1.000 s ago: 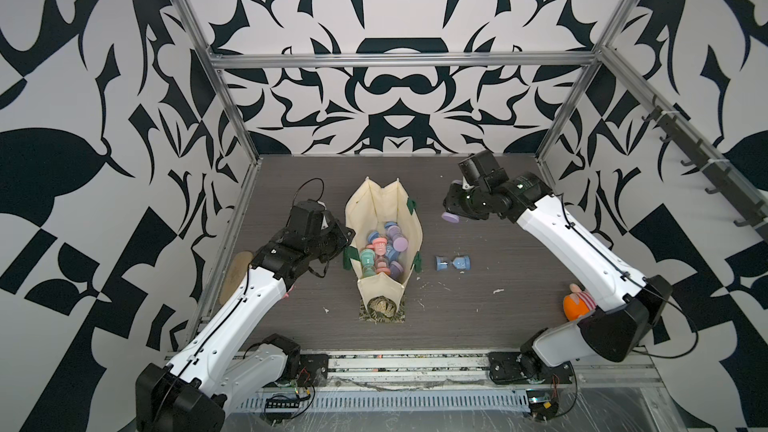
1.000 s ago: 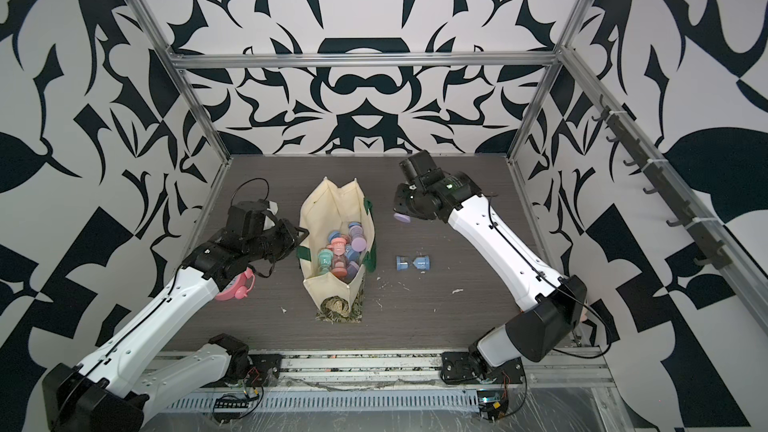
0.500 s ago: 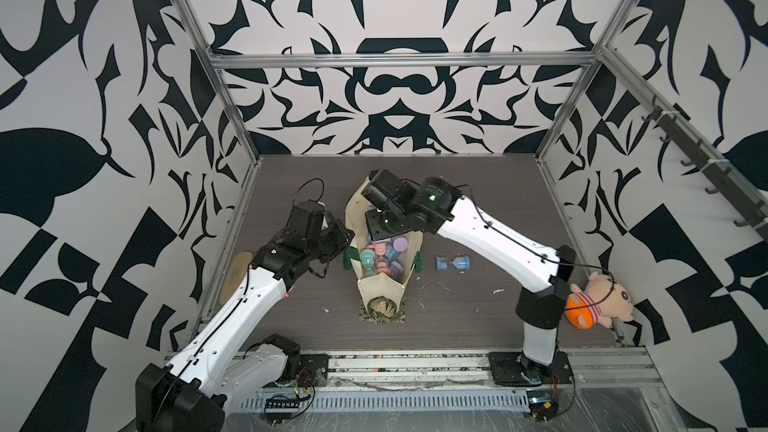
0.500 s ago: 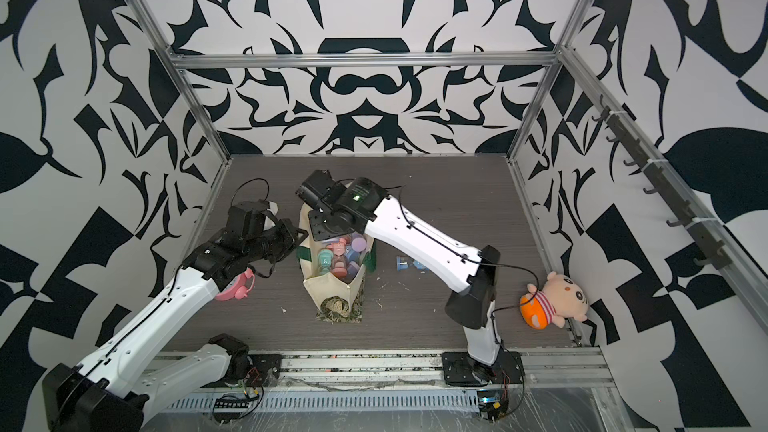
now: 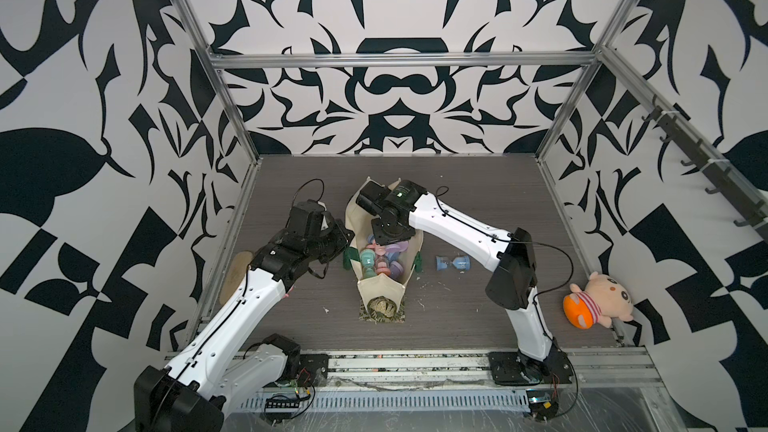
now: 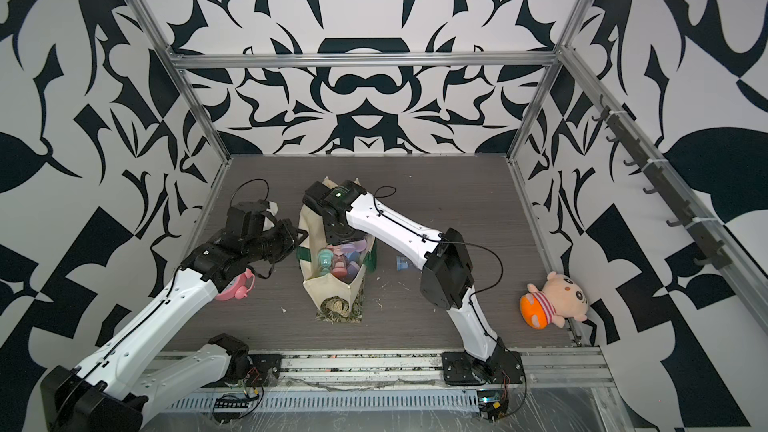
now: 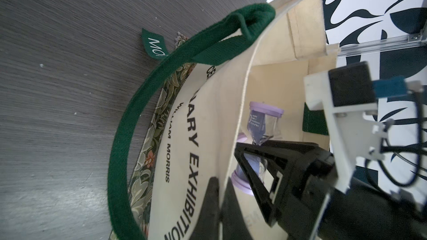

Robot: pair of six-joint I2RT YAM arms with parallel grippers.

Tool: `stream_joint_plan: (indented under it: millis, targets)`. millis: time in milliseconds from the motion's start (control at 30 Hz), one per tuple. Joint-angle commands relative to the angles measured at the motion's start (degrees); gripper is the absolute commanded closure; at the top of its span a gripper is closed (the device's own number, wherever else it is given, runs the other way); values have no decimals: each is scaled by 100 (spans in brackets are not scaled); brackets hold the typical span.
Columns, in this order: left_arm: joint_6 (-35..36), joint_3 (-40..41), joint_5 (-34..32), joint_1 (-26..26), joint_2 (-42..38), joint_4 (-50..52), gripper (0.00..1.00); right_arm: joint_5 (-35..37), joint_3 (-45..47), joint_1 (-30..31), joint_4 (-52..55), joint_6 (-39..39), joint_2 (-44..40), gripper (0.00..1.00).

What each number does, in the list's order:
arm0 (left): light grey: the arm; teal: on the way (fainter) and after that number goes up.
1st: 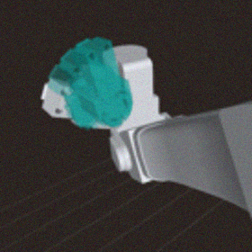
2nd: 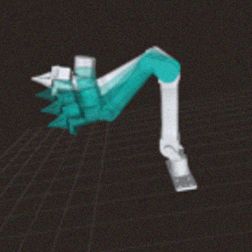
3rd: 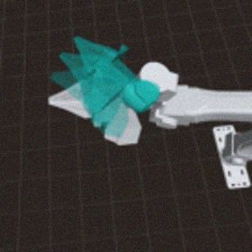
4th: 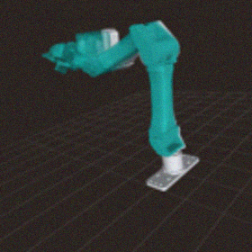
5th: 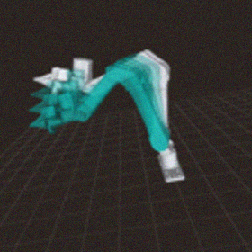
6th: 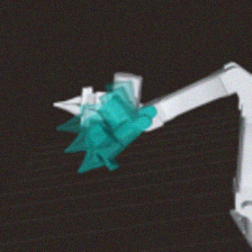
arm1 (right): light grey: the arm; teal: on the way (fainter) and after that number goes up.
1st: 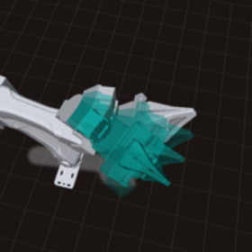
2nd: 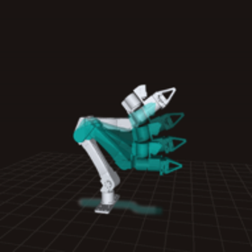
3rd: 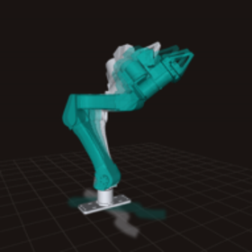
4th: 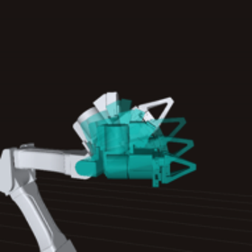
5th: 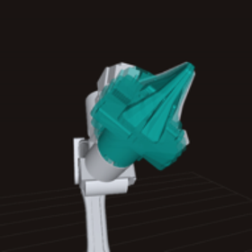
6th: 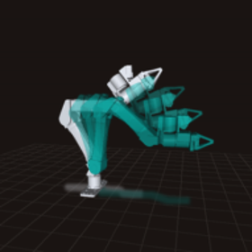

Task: Put the hourglass into the canvas bag
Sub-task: Place the hourglass in the canvas bag.

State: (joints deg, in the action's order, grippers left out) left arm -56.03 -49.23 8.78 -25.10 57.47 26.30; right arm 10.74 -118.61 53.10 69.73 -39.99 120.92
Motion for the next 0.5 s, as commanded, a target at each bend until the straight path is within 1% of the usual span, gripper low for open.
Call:
stream_joint_plan:
  millis: [0,233,300,333,467]
  targets:
    - [75,20,54,12,-39,-71,95,-130,162,-4,-98,-106,-183,96]
    - [75,20,55,5,-21,-78,95,-186,456,-84,-310,-130,-201,93]
    - [83,19,56,9,-8,-65,95,-210,500,-102,-357,-123,-184,90]
    - [79,19,69,10,1,-74,95,-226,509,-105,-380,-121,-178,86]
    - [74,41,86,14,21,-87,95,-265,524,-107,-461,-112,-216,56]
